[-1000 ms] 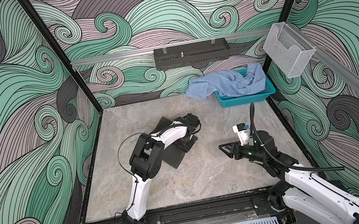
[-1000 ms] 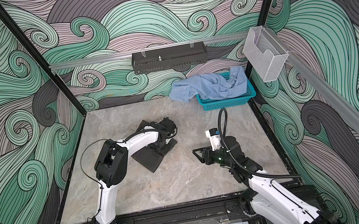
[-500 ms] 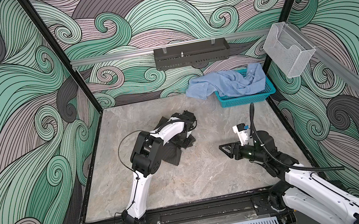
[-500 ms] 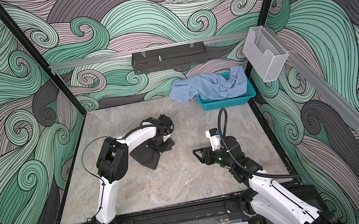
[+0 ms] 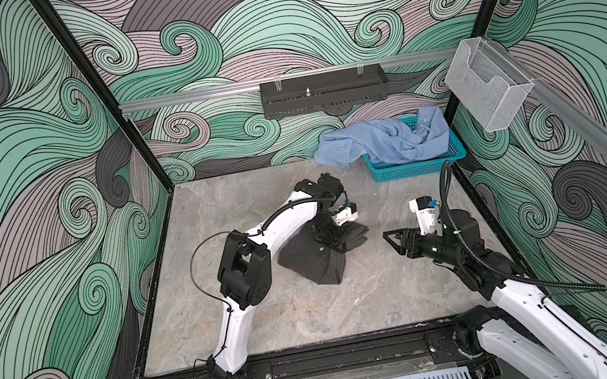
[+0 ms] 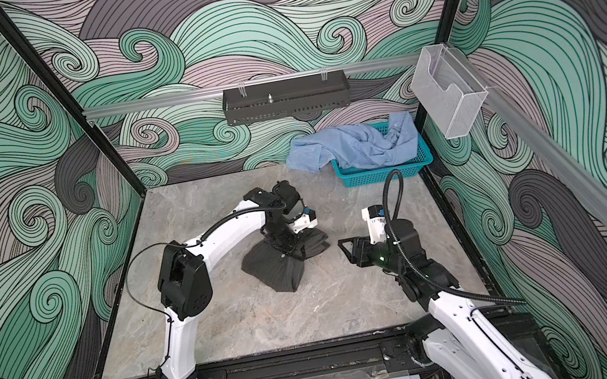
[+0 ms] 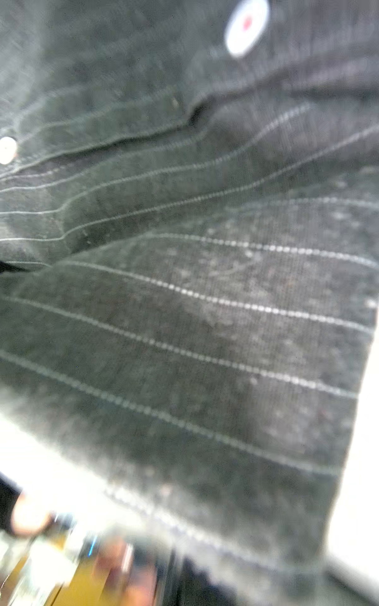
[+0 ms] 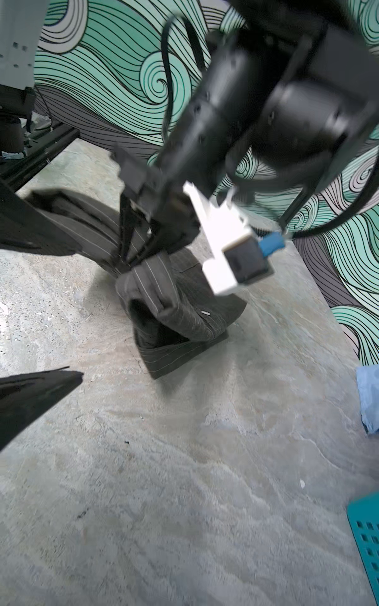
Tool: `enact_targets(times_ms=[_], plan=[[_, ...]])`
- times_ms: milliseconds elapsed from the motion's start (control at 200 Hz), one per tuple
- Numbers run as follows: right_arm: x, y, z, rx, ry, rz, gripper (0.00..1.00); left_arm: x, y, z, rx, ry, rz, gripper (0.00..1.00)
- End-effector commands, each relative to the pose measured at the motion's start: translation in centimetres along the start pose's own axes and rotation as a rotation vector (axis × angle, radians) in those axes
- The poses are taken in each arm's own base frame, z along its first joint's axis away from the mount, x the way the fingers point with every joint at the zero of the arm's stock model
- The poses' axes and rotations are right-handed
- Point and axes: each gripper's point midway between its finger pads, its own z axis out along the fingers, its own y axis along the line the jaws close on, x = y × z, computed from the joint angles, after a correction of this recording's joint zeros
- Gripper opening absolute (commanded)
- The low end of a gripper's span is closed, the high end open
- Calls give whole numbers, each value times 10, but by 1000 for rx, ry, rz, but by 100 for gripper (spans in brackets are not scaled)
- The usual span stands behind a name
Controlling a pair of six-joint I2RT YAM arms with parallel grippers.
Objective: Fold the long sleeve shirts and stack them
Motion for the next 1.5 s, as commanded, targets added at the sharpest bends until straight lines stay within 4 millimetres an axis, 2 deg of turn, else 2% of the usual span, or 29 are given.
enact_targets(times_ms=[0,75,120,160,230,325,400,475,615,681,756,841,1046,1131,1206,1321,1421,1496], plan=[[-6,-1,-6,30,17,-26,57,-17,-69,-54,287,-139,35,0],[-12,0,-9,37,13,-42,58,-25,-80,-69,370,-192,43,0],[-17,3,-10,36,5,-50,58,-29,-77,-72,406,-220,25,0],[-20,5,-11,34,-1,-54,58,-32,-66,-70,421,-239,-10,0],[-17,4,-12,42,20,-42,58,-35,-34,-58,430,-267,-99,0],[-16,2,-9,46,30,-34,59,-32,22,-27,408,-256,-258,0],[-12,0,-6,47,49,-21,60,-21,63,1,357,-217,-373,0],[-7,-3,-1,45,72,2,61,-8,99,20,297,-186,-469,0],[10,-12,14,43,127,102,64,23,150,36,170,-145,-606,0],[23,-18,24,32,149,189,66,37,163,39,123,-109,-649,0],[38,-25,39,6,161,306,69,49,171,43,79,-74,-673,0],[55,-30,56,-22,190,394,77,57,175,48,59,-54,-692,0],[65,-31,90,-86,219,398,87,66,178,52,28,-47,-716,0],[71,-24,106,-144,252,400,90,66,177,52,30,-52,-722,0],[72,-9,120,-222,274,400,92,66,176,53,35,-56,-728,0],[65,32,137,-330,324,368,91,69,175,54,40,-52,-737,0],[46,69,137,-346,346,298,87,70,173,53,43,-55,-738,0],[36,84,130,-287,379,242,85,70,172,52,46,-59,-737,0]])
